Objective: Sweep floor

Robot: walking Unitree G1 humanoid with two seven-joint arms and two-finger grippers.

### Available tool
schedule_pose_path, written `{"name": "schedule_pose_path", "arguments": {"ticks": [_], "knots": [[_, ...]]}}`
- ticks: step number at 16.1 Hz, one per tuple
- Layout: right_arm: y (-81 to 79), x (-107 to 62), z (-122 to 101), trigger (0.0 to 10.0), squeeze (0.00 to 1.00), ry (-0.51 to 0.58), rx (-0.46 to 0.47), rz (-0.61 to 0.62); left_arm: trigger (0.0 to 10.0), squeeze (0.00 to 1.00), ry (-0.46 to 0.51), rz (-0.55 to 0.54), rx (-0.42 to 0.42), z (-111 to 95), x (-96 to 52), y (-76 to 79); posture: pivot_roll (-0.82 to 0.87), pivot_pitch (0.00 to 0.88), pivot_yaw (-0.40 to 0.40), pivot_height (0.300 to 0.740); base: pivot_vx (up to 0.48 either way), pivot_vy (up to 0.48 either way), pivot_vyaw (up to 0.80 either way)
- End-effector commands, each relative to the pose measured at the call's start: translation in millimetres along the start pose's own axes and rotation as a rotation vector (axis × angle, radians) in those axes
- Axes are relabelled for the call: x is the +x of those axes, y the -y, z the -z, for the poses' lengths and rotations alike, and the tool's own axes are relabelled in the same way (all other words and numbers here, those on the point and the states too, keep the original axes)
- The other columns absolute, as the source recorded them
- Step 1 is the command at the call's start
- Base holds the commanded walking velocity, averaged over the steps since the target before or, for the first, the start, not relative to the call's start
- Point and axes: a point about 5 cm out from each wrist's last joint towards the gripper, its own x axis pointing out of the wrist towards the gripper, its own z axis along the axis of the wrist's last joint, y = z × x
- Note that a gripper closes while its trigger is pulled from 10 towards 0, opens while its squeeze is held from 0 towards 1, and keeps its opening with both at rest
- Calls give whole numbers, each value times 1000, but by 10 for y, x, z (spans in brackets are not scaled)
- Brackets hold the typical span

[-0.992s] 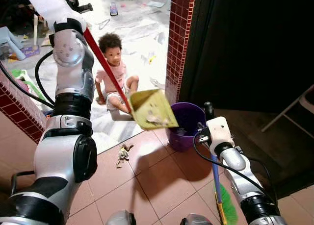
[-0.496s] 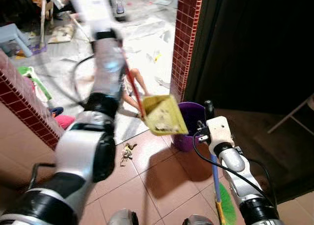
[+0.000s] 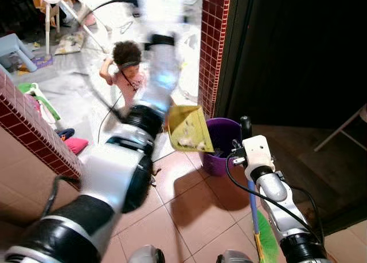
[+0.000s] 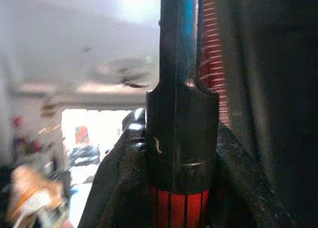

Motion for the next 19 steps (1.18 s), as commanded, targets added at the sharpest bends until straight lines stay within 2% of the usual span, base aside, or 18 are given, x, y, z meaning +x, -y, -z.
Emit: {"name": "schedule_pose_path", "arguments": {"ticks": [1, 2, 3, 6, 9, 14, 19], "knots": [[-2, 12, -85, 10000, 0, 36, 1, 11, 10000, 0, 120, 64, 17, -212, 81, 123, -214, 0, 120, 740, 0, 0, 0], [-7, 10, -86, 10000, 0, 38, 2, 10, 10000, 0, 148, 101, 28, -233, 30, 231, -214, 0, 120, 740, 0, 0, 0], [-13, 8, -91, 10000, 0, 42, 2, 10, 10000, 0, 174, 184, 1, -255, -86, 437, -214, 0, 122, 740, 0, 0, 0], [-17, 4, -97, 10000, 0, 49, 3, 12, 10000, 0, 219, 310, -31, -267, -322, 698, -218, 0, 124, 740, 0, 0, 0], [-8, 5, -89, 10000, 0, 48, 4, 17, 10000, 0, 249, 472, -100, -259, -607, 923, -216, 0, 124, 740, 0, 0, 0], [-3, 29, -94, 10000, 0, 50, -1, 12, 10000, 0, 256, 734, -242, -284, -969, 1191, -215, 0, 119, 740, 0, 0, 0], [3, 45, -99, 10000, 0, 52, -6, 15, 10000, 0, 258, 803, -274, -288, -1073, 1247, -216, 0, 120, 740, 0, 0, 0]]}}
